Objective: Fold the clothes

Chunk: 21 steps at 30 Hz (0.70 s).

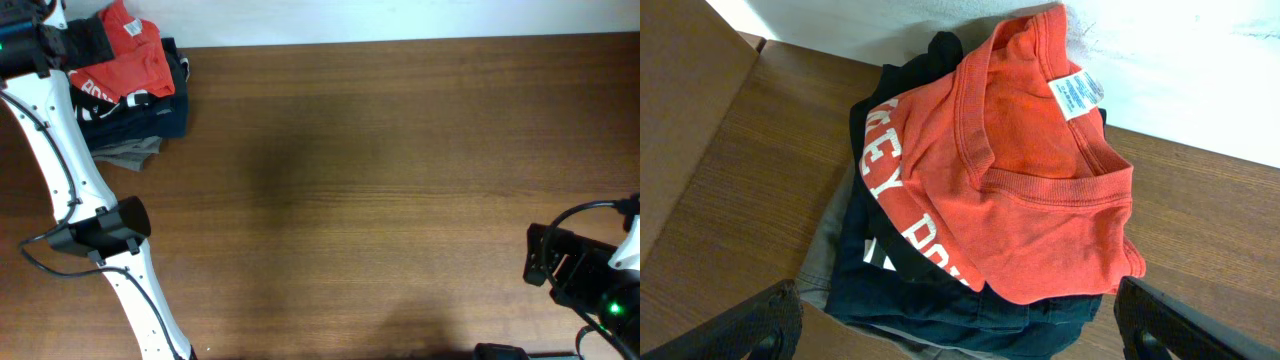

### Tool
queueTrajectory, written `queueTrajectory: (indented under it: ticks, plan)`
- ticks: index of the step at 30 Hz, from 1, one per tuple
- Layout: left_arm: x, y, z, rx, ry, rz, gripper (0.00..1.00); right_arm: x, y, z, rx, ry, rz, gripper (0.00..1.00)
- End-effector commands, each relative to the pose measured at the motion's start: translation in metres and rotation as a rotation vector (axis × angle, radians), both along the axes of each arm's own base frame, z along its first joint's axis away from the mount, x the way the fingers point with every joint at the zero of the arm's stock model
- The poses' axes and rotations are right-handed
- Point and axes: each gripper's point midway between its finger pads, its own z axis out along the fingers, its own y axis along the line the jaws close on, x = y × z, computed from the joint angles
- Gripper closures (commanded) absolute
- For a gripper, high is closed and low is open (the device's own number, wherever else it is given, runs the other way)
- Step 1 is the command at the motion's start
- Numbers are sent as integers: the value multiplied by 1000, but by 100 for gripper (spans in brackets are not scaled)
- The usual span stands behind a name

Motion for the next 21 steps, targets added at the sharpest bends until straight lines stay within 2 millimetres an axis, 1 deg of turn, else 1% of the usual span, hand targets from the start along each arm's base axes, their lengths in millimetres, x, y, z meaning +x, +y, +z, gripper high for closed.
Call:
queueTrajectory:
  ticks: [1,5,9,13,17,21]
  plan:
    - [1,0,-5,-7,10,-9,1,-6,-7,3,-89,-114,-4,1]
    - [1,-1,-5,-8,10,-9,1,-1,-10,-8,-172,-266,16,1]
    - [1,0,-5,-7,10,-9,1,11,-10,-32,-205,-399,25,1]
    - [1,0,-5,-7,10,-9,1,27,-9,-56,-225,-540,42,1]
    - [1,0,-5,-7,10,-9,1,43,-1,-75,-235,-678,88,1]
    - [1,-1,-5,-8,10,-9,1,54,7,-91,-237,-782,126,1]
